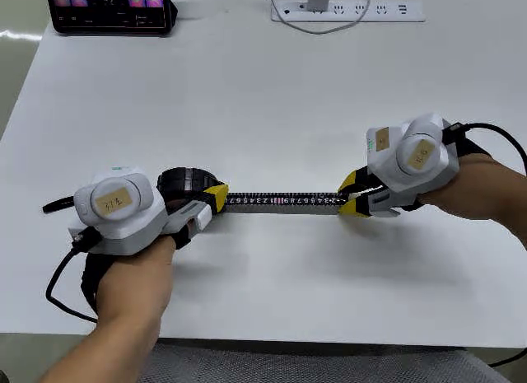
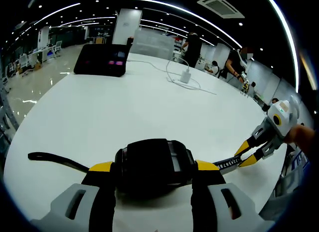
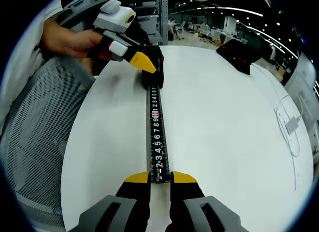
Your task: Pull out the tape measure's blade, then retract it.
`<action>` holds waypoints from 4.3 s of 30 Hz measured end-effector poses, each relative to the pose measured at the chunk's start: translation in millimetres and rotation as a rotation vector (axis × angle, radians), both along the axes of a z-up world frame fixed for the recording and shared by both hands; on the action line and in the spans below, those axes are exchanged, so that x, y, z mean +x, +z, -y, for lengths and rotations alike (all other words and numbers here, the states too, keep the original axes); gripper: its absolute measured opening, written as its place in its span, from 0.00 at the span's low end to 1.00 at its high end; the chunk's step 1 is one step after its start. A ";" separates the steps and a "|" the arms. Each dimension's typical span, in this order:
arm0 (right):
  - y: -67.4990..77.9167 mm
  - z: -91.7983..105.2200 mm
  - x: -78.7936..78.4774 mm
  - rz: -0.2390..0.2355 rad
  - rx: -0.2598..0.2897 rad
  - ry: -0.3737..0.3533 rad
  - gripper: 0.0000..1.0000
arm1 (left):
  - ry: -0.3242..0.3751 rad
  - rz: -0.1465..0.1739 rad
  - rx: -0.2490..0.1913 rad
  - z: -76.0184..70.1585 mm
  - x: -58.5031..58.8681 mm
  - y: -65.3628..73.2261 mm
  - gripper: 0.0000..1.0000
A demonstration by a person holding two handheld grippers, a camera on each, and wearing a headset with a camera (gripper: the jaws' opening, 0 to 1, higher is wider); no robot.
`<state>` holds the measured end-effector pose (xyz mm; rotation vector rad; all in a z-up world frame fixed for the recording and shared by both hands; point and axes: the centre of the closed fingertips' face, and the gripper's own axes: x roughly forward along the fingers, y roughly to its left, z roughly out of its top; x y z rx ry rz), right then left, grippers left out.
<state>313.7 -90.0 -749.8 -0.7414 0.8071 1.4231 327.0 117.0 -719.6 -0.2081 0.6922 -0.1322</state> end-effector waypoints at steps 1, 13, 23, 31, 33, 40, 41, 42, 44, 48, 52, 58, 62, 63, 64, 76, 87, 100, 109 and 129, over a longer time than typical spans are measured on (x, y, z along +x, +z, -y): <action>0.3 -1.5 -0.2 -0.003 0.003 0.000 0.11 | -0.001 0.000 0.000 0.1 -0.1 0.0 0.56; 1.6 -11.3 0.1 -0.004 0.014 0.009 0.11 | 0.001 0.000 -0.008 0.4 -0.3 0.2 0.56; 2.3 -20.6 0.6 -0.009 0.025 0.013 0.11 | 0.000 -0.002 -0.013 0.8 -0.6 0.2 0.56; 2.2 -31.2 -0.1 -0.016 0.038 0.019 0.11 | -0.004 -0.004 -0.021 0.7 -0.6 -0.2 0.57; 2.5 -33.9 -0.3 -0.018 0.040 0.019 0.11 | -0.005 -0.004 -0.023 0.5 -0.5 -0.3 0.57; 2.1 -41.9 -0.4 -0.020 0.045 0.024 0.11 | -0.006 -0.004 -0.030 0.7 -0.5 -0.5 0.57; 2.2 -43.5 -0.2 -0.022 0.050 0.023 0.11 | -0.006 -0.004 -0.030 0.8 -0.6 -0.4 0.57; 2.0 -44.5 -0.3 -0.023 0.051 0.022 0.11 | -0.007 -0.004 -0.029 0.9 -0.6 -0.5 0.57; 1.0 -46.1 0.3 -0.019 0.051 0.025 0.11 | -0.006 -0.006 -0.031 0.8 -0.6 -0.5 0.57; -0.2 -49.6 0.5 -0.024 0.059 0.023 0.11 | -0.008 -0.006 -0.034 0.7 -0.5 -0.7 0.57; -1.2 -54.2 1.7 -0.028 0.068 0.021 0.11 | -0.008 -0.008 -0.037 0.8 -0.5 -0.7 0.57; -0.9 -64.1 2.3 -0.027 0.079 0.025 0.11 | -0.006 -0.008 -0.041 0.4 -0.3 -1.0 0.57; -1.6 -70.2 2.6 -0.033 0.085 0.027 0.11 | -0.007 -0.010 -0.043 0.4 -0.2 -1.1 0.57; -1.5 -71.4 2.5 -0.033 0.086 0.027 0.11 | -0.007 -0.011 -0.043 0.4 -0.2 -1.2 0.57; -1.4 -73.0 2.5 -0.033 0.089 0.028 0.11 | -0.006 -0.011 -0.045 0.3 -0.2 -1.2 0.57; -0.6 -90.6 -0.2 -0.040 0.117 0.028 0.11 | -0.007 -0.014 -0.055 0.2 -0.2 -1.5 0.57; -1.6 -107.2 -3.6 -0.036 0.133 0.044 0.11 | -0.015 -0.020 -0.058 0.8 -0.5 -1.9 0.57; -2.7 -121.9 -2.0 -0.030 0.146 0.059 0.11 | -0.015 -0.019 -0.062 0.7 -0.2 -2.7 0.57; -2.5 -134.4 -2.1 -0.034 0.174 0.051 0.11 | -0.012 -0.018 -0.067 0.9 -0.4 -2.5 0.58; -1.4 -155.5 -3.3 -0.028 0.204 0.051 0.11 | -0.013 -0.016 -0.077 0.7 -0.7 -2.5 0.58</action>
